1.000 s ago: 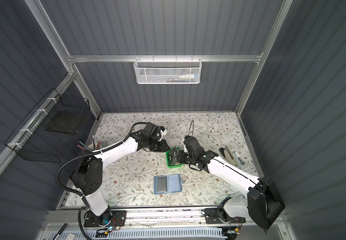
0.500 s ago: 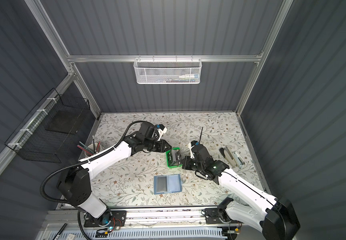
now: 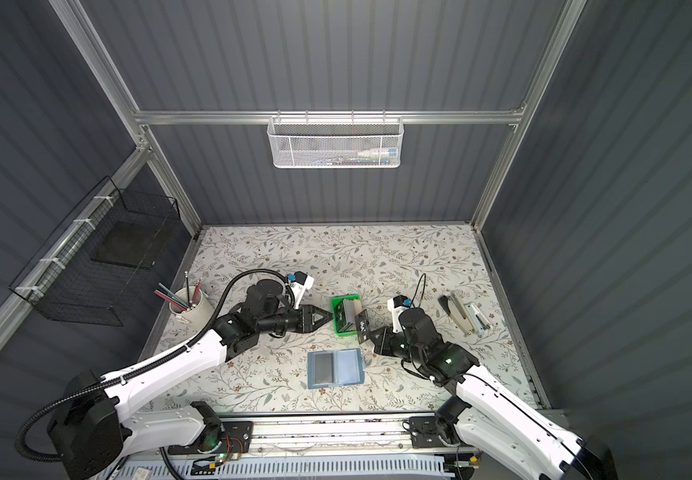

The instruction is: Put the credit cards into the card holder

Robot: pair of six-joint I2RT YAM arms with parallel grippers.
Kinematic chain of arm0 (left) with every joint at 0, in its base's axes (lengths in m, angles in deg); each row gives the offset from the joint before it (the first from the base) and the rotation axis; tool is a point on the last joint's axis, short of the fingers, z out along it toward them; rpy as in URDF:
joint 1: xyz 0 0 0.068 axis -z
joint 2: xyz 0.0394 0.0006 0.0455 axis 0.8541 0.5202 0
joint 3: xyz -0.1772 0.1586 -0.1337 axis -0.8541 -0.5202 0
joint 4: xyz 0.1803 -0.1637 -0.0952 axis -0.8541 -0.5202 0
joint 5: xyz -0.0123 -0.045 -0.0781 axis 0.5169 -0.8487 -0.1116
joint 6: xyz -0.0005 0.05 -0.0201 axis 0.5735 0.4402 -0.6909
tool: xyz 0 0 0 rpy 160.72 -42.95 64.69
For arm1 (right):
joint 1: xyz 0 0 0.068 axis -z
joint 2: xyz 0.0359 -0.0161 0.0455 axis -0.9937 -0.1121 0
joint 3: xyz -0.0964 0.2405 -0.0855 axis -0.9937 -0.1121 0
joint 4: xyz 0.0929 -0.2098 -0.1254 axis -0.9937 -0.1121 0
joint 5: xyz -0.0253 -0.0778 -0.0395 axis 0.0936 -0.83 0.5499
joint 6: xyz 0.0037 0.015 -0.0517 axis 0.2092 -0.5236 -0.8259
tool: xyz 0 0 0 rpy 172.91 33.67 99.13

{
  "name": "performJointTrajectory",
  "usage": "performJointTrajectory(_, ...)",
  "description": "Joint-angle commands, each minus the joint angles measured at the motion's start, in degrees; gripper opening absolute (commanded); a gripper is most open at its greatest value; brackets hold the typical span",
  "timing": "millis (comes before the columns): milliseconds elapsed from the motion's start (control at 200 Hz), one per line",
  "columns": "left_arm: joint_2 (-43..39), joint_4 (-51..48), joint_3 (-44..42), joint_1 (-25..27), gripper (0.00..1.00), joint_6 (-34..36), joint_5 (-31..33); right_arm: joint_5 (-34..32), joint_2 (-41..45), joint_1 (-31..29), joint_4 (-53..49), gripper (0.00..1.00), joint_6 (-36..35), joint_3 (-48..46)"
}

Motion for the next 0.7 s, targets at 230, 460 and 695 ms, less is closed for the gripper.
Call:
performJointTrajectory(230, -2.93, 16.54, -10.91, 1.7, 0.27, -11.61, -2.67, 1.1, 10.21, -0.33, -0.06, 0.0, 7.07, -5.69)
performJointTrajectory(460, -0.67, 27.45, -14.53, 5.03, 0.28, -17.18, -2.28, 2.72, 13.93, -0.36, 1.83, 0.0, 10.02, -6.46)
performJointTrajectory(695, 0.51, 34.15, -15.3, 6.59, 0.35, -21.88, -3.63, 5.7, 14.7, -0.41, 7.08, 0.0, 13.69, -6.63)
